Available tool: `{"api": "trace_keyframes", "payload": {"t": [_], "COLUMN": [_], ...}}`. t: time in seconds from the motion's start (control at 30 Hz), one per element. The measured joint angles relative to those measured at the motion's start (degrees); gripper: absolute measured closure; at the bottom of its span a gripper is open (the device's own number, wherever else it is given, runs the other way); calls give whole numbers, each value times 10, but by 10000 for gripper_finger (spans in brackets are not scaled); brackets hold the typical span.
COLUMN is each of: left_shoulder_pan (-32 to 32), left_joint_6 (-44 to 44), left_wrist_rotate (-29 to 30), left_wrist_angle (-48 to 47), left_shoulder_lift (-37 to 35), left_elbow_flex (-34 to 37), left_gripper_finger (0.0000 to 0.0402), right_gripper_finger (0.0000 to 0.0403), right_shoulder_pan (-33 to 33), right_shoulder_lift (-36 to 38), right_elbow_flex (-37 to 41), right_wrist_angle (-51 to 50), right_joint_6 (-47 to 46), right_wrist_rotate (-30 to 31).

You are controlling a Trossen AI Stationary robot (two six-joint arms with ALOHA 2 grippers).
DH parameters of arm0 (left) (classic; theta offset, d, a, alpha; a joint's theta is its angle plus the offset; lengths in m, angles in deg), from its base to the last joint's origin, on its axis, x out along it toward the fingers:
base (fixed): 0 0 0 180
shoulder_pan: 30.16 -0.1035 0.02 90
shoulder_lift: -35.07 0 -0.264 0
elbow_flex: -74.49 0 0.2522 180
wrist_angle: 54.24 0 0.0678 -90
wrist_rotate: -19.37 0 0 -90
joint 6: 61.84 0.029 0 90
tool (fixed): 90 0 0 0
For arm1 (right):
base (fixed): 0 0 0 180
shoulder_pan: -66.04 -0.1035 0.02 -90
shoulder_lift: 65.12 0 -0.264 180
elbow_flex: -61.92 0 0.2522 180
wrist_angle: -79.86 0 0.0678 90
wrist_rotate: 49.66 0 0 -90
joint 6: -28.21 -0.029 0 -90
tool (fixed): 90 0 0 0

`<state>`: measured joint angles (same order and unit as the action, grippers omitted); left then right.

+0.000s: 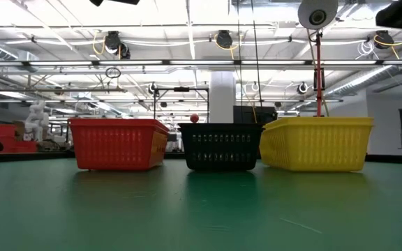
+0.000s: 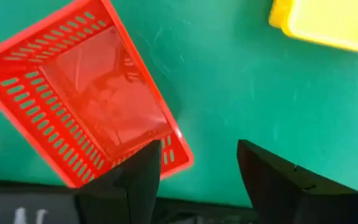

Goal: Stack baskets by color
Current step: Stack the bottom red bin on top of the top red bin

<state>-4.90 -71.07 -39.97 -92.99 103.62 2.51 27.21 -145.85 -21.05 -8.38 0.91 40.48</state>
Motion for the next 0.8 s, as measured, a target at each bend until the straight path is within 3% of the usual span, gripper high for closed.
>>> {"api": "trace_keyframes", "payload": {"t": [0.27, 0.8], "left_shoulder_pan": [0, 0], "left_joint_6": [0, 0], "left_wrist_rotate": [-12, -12], "left_wrist_angle": [0, 0], "left_shoulder_lift": [0, 0], "left_elbow_flex": [0, 0], "left_gripper_finger": [270, 270], "right_gripper_finger": [201, 207], "right_shoulder_pan": [2, 1], "right_shoulder_lift": [-4, -4], "right_elbow_flex": [57, 151], "right_wrist_angle": [105, 212], "right_joint_6": [24, 33], "right_wrist_rotate": [-12, -49]}}
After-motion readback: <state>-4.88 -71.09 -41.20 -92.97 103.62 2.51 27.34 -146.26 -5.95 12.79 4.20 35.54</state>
